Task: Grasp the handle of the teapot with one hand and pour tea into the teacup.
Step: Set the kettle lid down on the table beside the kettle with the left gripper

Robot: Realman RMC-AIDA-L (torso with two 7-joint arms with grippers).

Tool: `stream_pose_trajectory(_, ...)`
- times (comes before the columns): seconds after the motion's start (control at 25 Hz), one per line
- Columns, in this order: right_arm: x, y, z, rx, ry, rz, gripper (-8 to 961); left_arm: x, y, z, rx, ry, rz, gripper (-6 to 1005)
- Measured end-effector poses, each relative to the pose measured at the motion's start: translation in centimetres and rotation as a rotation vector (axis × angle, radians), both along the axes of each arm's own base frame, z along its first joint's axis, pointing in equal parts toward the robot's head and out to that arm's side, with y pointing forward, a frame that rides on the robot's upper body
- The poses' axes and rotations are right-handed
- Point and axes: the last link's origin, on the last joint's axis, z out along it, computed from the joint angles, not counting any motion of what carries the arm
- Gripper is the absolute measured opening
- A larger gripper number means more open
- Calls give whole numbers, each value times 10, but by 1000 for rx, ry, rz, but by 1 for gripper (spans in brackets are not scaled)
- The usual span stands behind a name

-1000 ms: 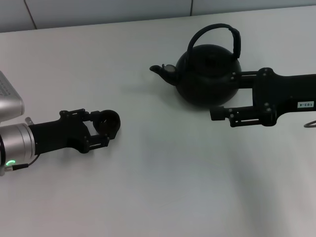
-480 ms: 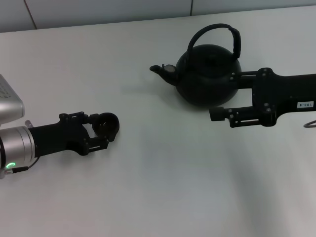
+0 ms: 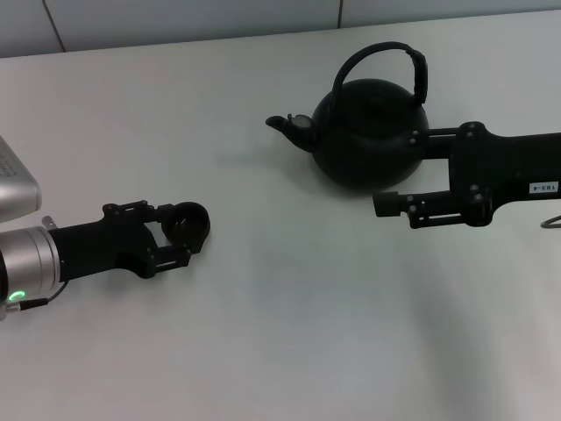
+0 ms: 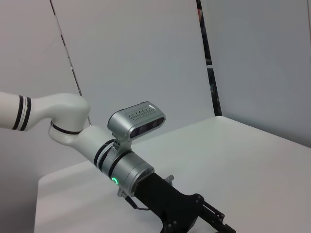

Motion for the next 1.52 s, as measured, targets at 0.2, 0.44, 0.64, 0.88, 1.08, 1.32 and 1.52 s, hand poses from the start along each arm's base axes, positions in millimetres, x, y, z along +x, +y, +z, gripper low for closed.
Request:
stream_pose_trajectory(0.2, 0, 0, 1, 6, -1, 4, 716, -1, 1, -1, 1, -1, 9, 721)
stream_pose_trajectory(0.44, 0, 0, 1, 7, -2, 5, 716, 0, 1, -1, 1, -5, 9, 794)
stream_pose_trajectory(0.64, 0, 0, 2, 11, -6, 5, 716, 1, 1, 0, 1, -15, 17, 795)
stream_pose_trajectory(0.88, 1, 0, 1, 13, -11, 5, 717, 0, 1, 2, 16, -33, 28, 806)
stream_pose_trajectory(1.08, 2, 0, 1, 12, -11, 4, 717, 0, 1, 3, 18, -42, 32, 859)
stream_pose_trajectory(1.32, 3, -2, 1, 7, -9, 1, 717, 4, -3, 8, 14, -87, 8, 858)
stream_pose_trajectory(1.52, 4, -2, 0, 8, -9, 4, 716, 5, -4, 10, 24, -97, 2, 857)
